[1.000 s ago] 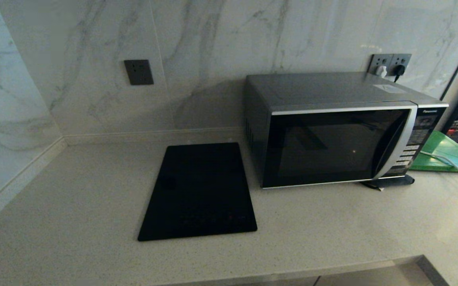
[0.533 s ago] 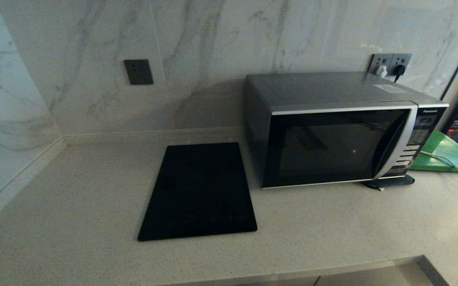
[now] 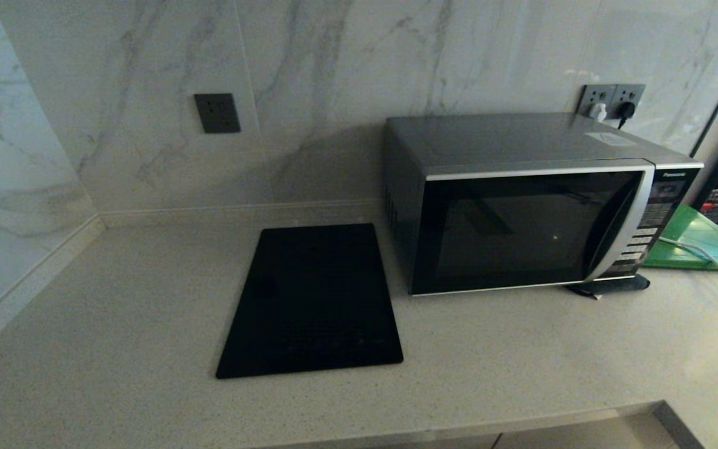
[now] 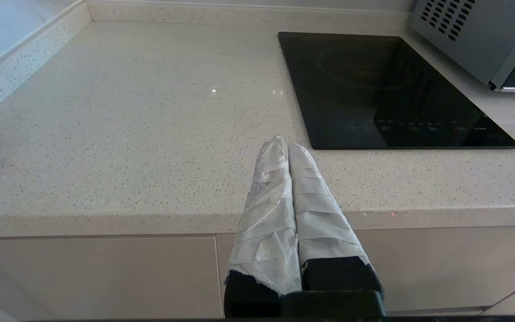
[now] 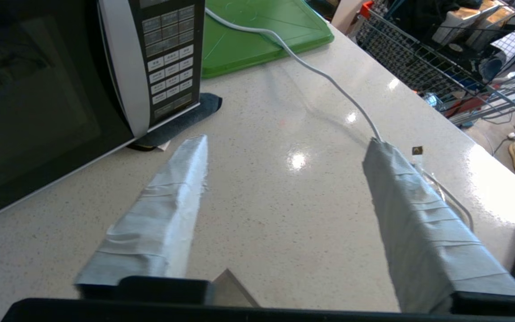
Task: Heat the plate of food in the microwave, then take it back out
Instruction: Open the microwave oven
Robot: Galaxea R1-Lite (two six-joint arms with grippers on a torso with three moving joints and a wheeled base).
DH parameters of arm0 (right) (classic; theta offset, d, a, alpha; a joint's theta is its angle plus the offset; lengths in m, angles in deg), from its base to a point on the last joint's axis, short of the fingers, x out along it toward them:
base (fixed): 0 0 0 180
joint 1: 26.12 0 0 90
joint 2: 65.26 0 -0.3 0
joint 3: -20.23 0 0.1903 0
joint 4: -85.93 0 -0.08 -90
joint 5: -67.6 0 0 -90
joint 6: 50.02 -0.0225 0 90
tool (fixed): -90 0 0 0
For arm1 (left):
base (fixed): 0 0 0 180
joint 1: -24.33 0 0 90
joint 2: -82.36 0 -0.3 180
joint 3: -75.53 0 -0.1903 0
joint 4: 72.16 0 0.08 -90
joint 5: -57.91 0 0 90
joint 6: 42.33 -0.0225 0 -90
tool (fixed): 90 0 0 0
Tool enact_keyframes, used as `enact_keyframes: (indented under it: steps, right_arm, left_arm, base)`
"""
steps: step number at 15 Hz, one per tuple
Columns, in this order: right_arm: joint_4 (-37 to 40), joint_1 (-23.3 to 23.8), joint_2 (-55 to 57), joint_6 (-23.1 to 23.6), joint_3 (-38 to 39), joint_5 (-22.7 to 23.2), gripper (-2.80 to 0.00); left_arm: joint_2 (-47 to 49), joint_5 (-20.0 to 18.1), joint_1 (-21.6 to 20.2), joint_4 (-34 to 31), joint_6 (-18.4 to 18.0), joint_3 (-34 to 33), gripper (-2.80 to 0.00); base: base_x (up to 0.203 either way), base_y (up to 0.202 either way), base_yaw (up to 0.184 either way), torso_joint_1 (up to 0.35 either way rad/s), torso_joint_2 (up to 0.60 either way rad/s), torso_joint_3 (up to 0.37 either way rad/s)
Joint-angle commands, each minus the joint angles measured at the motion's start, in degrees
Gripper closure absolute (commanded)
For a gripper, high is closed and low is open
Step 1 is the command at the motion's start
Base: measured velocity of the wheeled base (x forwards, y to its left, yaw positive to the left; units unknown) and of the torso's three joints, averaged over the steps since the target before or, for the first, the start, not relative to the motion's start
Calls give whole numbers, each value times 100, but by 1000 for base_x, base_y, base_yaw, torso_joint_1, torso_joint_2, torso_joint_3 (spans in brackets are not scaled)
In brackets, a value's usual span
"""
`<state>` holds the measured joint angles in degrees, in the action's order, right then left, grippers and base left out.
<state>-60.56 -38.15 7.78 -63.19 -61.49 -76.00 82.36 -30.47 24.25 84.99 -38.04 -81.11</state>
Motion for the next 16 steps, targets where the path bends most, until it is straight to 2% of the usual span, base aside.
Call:
enact_keyframes:
  steps: [1,5,9,11,16]
  right_arm:
    - [-372,-9,226,-9,327,-55,-280]
    - [-1271,-6,1222,-127,364,-784,-280]
    - [-2139,-9,2251,-172,80,-1284,-280]
    - [-2207,-13,2553,-161,-257,-1306,-280]
    - [-2210,-106,2786,-74,-411,-759,-280]
  left_arm:
    - [9,5,-1,2,2,0,0]
    - [9,5,-1,2,2,0,0]
    - [9,5,-1,2,2,0,0]
    - [9,5,-1,2,2,0,0]
    - [9,5,-1,2,2,0,0]
  base:
    - [0,0,0,0,0,0]
    - [0,0,0,0,0,0]
    - [0,0,0,0,0,0]
    - [0,0,0,0,0,0]
    - [0,0,0,0,0,0]
